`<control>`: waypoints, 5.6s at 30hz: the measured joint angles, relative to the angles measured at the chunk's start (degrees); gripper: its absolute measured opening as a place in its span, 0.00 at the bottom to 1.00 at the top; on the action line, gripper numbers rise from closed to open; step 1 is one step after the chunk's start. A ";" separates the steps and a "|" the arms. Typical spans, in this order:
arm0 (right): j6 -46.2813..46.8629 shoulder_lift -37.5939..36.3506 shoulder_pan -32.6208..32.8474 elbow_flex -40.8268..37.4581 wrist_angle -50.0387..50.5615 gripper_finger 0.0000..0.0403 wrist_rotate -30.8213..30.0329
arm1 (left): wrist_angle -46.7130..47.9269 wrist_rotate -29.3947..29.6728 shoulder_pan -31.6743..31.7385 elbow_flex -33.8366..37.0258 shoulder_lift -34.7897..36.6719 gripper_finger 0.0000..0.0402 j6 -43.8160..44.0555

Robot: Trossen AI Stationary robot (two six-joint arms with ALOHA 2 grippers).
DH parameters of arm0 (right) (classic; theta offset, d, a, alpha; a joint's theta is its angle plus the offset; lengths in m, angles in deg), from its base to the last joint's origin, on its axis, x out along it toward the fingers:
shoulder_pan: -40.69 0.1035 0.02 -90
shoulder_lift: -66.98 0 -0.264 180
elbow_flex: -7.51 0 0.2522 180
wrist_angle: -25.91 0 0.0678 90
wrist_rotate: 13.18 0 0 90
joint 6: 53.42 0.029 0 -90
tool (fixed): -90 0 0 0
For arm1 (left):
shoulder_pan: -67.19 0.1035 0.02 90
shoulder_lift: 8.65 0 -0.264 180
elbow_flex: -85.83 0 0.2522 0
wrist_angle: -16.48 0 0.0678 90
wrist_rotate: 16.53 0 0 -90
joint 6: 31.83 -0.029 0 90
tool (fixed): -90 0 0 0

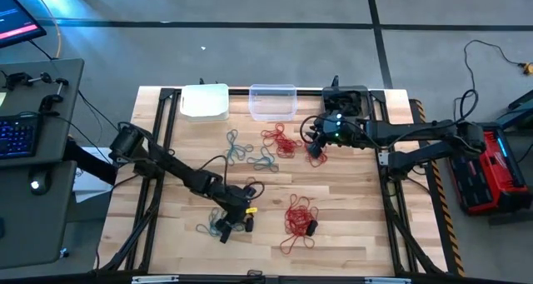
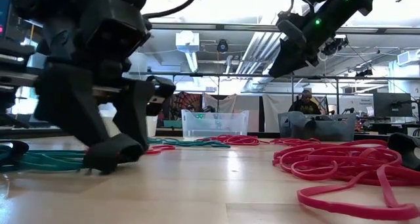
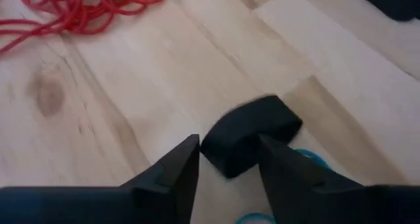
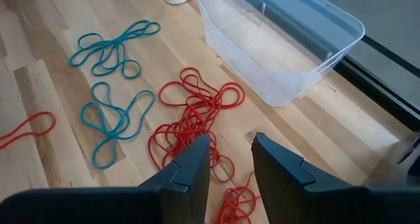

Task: Sort rubber bands into baskets
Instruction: Put the black rubber band into the black bin

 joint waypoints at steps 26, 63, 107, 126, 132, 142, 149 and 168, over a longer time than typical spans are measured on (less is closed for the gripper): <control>-9.03 0.23 17.38 0.00 -8.12 0.26 0.07 | -3.12 -4.91 15.54 0.13 0.02 0.00 17.00; -13.03 20.44 23.60 0.02 -34.82 0.31 -10.24 | -24.52 -10.23 28.08 -1.29 0.04 0.00 46.14; -8.77 11.42 21.18 0.09 -17.14 0.00 -15.97 | -24.90 -7.48 31.68 -1.62 0.07 0.40 21.33; 3.23 -4.89 -15.00 0.09 25.30 0.00 -22.44 | -22.55 -8.70 27.19 -1.62 0.07 0.40 16.55; 1.62 -1.26 -23.77 0.09 26.24 0.00 -22.75 | -21.71 -8.67 27.14 -1.62 0.07 0.40 14.59; -3.02 8.76 -32.99 0.09 21.90 0.10 -22.69 | -20.87 -8.48 25.74 -1.62 0.07 0.39 11.41; -3.25 13.00 -35.53 0.07 18.91 0.30 -22.71 | -15.00 -7.04 24.24 -1.60 2.36 0.39 9.52; -4.24 4.47 -23.85 0.07 18.46 0.20 -11.08 | 23.57 3.28 7.06 -1.60 21.35 0.39 1.52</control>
